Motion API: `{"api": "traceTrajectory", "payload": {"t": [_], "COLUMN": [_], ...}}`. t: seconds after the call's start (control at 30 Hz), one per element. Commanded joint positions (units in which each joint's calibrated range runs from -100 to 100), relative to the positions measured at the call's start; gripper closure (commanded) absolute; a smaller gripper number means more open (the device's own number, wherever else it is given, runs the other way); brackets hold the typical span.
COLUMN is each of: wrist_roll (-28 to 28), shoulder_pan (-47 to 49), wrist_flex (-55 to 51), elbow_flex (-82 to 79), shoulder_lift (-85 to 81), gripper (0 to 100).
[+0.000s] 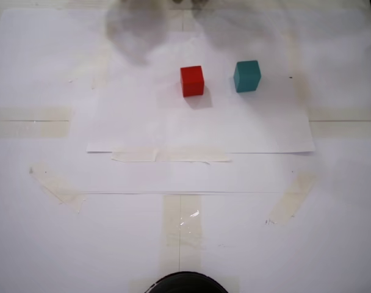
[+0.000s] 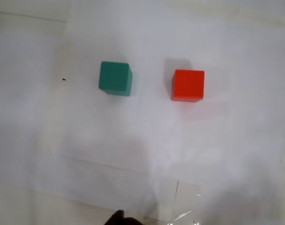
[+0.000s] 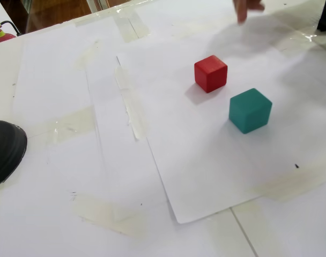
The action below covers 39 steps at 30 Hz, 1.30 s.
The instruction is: Put the red cube on the top of the blue cube.
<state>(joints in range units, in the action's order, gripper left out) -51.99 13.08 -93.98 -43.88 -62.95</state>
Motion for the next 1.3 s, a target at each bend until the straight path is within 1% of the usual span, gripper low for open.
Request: {"api": "traceTrajectory", "payload": {"t": [0.0,0.17,0.27,0.4,0.57,0.67,0.77,0.9,1.07,1.27], "wrist_roll": [0.4,0.7,2.5,4.4,6.0,7.5,9.2,9.5,9.5,8.5], "shoulder_pan": [0.0,-1.7,-4.0,-6.8,-7.9,-8.1,-8.2,-7.9,-7.2,-6.7], "wrist_flex": [0.5,2.5,5.0,6.0,10.9,11.3,11.8,10.9,12.1,12.7], "elbow_flex": [-1.1,-1.1,0.5,4.9,6.2,11.2,12.7,12.3,11.8,11.2], "shoulder_lift": [-0.9,-1.0,0.1,6.3,13.5,19.9,21.3,21.3,22.1,22.9], "gripper": [100,100,99,99,100,100,99,99,99,99]}}
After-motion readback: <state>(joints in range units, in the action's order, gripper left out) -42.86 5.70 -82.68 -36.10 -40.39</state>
